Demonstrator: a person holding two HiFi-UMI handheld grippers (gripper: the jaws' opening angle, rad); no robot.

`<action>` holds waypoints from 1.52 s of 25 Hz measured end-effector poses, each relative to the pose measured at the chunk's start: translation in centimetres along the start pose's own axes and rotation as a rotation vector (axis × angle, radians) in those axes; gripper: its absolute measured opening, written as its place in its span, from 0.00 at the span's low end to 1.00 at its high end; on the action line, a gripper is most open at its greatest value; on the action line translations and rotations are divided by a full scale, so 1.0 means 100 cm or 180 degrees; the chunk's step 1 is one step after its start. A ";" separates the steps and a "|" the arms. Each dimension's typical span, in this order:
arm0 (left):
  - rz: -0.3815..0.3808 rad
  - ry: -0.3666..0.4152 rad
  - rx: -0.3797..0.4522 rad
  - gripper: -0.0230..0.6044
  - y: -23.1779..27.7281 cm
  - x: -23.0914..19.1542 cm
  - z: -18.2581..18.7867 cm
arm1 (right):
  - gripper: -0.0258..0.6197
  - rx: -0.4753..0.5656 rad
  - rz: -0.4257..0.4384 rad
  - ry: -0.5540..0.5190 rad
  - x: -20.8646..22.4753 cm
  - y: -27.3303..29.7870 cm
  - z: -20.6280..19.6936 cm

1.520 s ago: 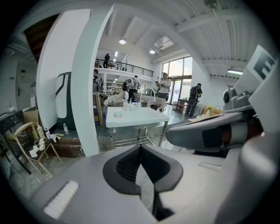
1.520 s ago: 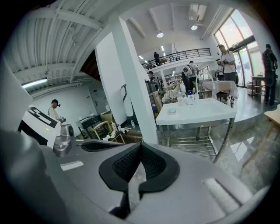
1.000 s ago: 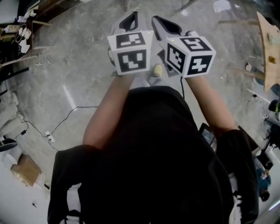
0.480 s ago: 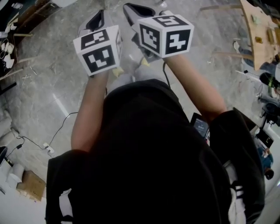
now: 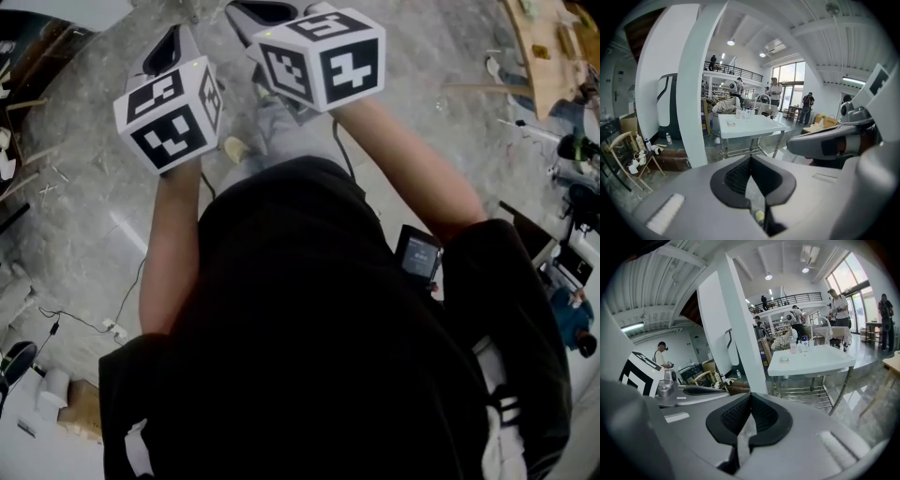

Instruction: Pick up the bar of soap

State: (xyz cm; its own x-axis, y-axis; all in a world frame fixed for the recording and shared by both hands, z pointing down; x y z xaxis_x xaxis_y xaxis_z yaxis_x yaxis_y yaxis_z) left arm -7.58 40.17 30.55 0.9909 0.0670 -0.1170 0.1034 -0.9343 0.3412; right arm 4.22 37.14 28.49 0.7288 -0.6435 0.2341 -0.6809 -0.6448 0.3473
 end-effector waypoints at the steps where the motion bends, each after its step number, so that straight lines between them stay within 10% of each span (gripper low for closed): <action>1: 0.0003 0.0010 0.0001 0.03 0.004 0.003 0.001 | 0.06 0.0009 -0.0010 0.0007 0.006 0.001 0.002; 38: 0.0435 0.0092 -0.0124 0.03 0.235 0.044 0.087 | 0.06 -0.0020 0.0378 0.0035 0.212 0.130 0.097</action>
State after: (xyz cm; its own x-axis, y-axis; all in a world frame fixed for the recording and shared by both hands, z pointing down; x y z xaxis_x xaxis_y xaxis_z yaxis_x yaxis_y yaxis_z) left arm -1.57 15.51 29.96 0.9980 -0.0495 -0.0401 -0.0301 -0.9211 0.3881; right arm 10.11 11.14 29.11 0.6439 -0.7105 0.2839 -0.7620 -0.5617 0.3222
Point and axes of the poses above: the fingertips, and each gripper's own axes: y forward along the fingers, x to its right, z out of its top, the point moved 6 cm from there along -y, backward along the fingers, and after that the axes turned 11 degrees about x, right-handed, at the moved point
